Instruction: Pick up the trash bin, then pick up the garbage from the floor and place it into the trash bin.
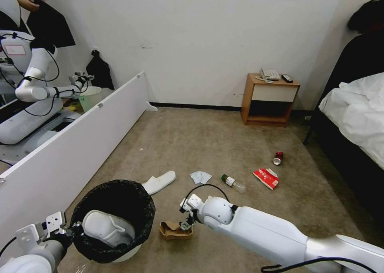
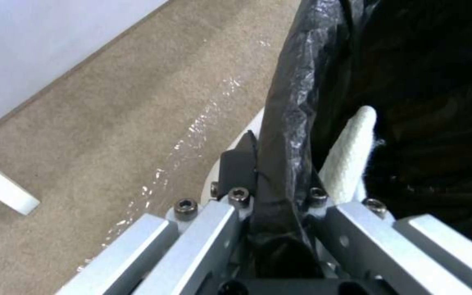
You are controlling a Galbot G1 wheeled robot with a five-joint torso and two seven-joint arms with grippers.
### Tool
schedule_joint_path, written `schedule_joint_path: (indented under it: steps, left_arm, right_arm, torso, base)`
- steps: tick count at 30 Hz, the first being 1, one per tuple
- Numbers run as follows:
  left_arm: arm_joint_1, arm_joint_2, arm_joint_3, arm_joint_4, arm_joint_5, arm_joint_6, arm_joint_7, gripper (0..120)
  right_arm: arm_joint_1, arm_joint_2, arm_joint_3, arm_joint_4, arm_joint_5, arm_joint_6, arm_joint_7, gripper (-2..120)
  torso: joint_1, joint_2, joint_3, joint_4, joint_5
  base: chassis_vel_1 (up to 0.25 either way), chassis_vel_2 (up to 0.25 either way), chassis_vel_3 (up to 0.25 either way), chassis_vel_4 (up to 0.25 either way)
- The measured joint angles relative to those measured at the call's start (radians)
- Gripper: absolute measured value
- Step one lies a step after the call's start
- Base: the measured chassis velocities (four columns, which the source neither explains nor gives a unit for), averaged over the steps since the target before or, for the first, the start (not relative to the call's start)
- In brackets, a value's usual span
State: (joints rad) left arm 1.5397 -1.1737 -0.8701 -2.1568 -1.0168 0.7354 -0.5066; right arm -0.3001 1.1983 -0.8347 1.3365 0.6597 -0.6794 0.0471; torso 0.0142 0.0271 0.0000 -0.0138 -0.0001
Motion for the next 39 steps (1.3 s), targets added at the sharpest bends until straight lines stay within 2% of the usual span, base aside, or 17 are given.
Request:
schedule_joint_path:
  steps: [11,13,31,39]
  left_arm:
    - [-0.004,-0.007,0.006,0.001,0.002,0.0,0.001,1]
    - [-0.006,-0.014,0.01,-0.004,0.005,0.0,0.001,1]
    - [-0.009,-0.031,0.014,-0.003,0.016,0.0,0.009,1]
    - [-0.01,-0.032,0.012,-0.005,0.015,0.0,0.01,1]
  right_arm:
    - [0.018,0.043,-0.032,-0.034,-0.016,0.007,-0.004,98]
    - [0.0,0.066,-0.05,-0.081,-0.038,0.019,-0.008,98]
    - [-0.028,0.101,-0.113,-0.152,-0.083,0.07,-0.022,98]
    - [-0.036,0.125,-0.124,-0.239,-0.1,0.104,-0.037,98]
  torso:
    - [0.0,0.0,0.0,-0.0001,0.0]
    - [0.0,0.0,0.0,-0.0002,0.0001]
    - [0.0,0.0,0.0,-0.0002,0.0]
    - [0.0,0.0,0.0,-0.0001,0.0001]
  base:
    - [0.0,0.0,0.0,0.0]
    - [0.0,0.0,0.0,0.0]
    - [0.0,0.0,0.0,0.0]
    - [0.0,0.0,0.0,0.0]
